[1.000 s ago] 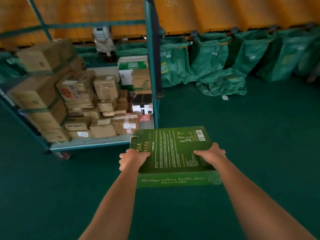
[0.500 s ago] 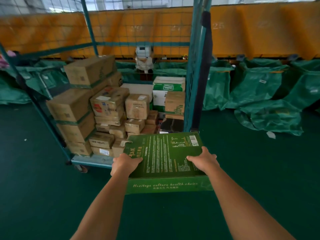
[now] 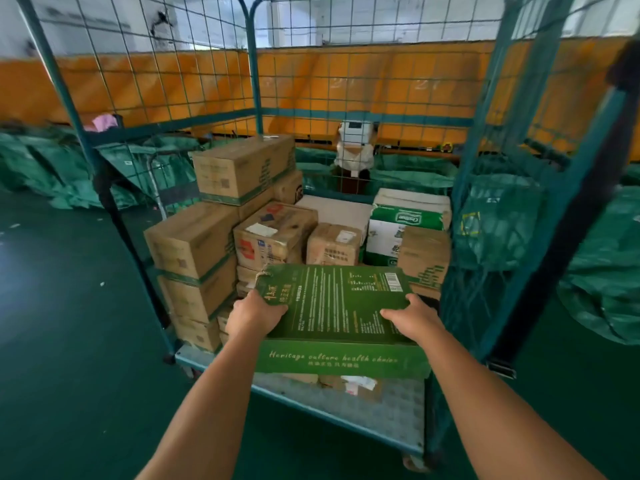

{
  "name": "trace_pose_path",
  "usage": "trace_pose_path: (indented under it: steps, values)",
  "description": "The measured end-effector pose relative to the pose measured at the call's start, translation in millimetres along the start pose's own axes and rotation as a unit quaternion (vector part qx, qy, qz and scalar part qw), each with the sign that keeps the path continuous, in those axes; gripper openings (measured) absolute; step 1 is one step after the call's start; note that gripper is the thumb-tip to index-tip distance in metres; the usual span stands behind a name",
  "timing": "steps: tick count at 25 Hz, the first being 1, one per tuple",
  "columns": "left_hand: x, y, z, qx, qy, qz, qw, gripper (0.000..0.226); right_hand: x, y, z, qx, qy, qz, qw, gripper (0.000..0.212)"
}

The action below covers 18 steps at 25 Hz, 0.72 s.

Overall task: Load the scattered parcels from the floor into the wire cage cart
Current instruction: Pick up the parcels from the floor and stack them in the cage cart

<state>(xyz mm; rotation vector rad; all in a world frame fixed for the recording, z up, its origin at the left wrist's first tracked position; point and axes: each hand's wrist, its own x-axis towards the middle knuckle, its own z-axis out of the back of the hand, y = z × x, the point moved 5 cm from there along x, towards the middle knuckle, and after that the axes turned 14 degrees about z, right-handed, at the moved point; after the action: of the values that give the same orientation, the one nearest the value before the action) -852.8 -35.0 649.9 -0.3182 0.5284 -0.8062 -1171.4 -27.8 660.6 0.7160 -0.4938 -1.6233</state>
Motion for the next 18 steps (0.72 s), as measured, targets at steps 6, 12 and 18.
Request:
trace_pose_path:
  steps: [6,12,18]
  values:
    - [133.9,-60.6,27.9,-0.013,-0.008,0.001,1.000,0.062,130.3,66.9,-27.1,-0.005,-0.021,0.031,0.999,0.070]
    - [252.4,-126.2,15.8,0.000,-0.004,0.018,1.000,0.068,283.9,88.0,-51.7,-0.003,-0.017,0.027,0.999,0.068]
    - [354.1,-203.1,17.1,0.037,-0.021,0.020,0.999,0.075,414.5,123.5,-57.1,-0.026,-0.001,0.034,0.999,0.067]
